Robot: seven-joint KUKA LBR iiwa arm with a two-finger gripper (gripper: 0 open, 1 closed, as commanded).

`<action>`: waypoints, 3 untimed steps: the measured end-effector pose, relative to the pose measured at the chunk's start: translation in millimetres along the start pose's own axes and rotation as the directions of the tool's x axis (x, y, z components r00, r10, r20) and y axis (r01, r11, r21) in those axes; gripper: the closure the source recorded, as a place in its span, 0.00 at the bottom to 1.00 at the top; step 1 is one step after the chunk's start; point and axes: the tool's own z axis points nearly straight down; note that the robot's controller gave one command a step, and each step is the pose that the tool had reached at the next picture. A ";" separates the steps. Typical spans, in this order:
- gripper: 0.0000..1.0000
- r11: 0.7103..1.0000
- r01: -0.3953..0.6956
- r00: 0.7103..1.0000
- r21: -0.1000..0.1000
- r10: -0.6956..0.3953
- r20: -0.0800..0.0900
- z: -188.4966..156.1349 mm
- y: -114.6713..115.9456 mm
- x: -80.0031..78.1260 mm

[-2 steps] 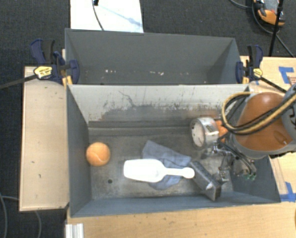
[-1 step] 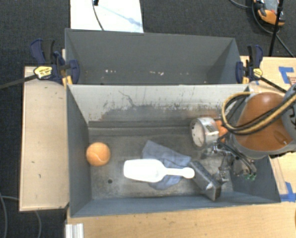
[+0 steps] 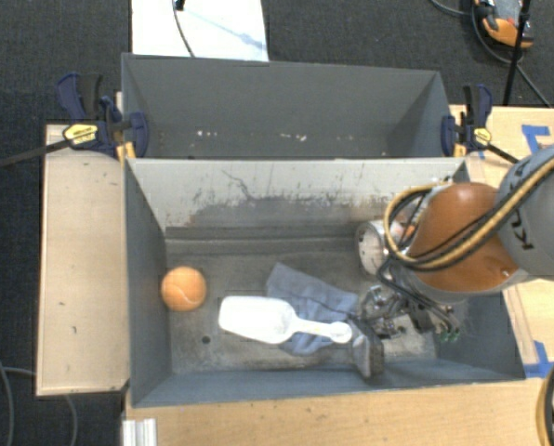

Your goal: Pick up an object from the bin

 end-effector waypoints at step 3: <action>0.00 0.992 0.126 0.992 -0.004 -0.126 -0.001 1.5 -24.5 -5.9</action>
Offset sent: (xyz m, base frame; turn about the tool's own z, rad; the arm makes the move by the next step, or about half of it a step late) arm 0.0000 0.0000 0.0000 0.0000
